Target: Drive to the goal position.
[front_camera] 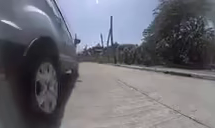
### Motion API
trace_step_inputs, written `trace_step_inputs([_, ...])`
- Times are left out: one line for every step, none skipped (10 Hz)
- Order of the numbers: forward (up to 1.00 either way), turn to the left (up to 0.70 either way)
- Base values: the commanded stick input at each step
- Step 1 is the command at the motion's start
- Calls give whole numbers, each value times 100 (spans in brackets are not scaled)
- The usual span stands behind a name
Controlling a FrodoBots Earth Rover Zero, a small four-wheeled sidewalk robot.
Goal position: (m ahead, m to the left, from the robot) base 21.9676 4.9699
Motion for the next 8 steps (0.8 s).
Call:
trace_step_inputs([85, 0])
trace_step_inputs([85, 0])
trace_step_inputs([85, 0])
trace_step_inputs([85, 0])
trace_step_inputs([85, 0])
trace_step_inputs([85, 0])
trace_step_inputs([85, 0])
trace_step_inputs([85, 0])
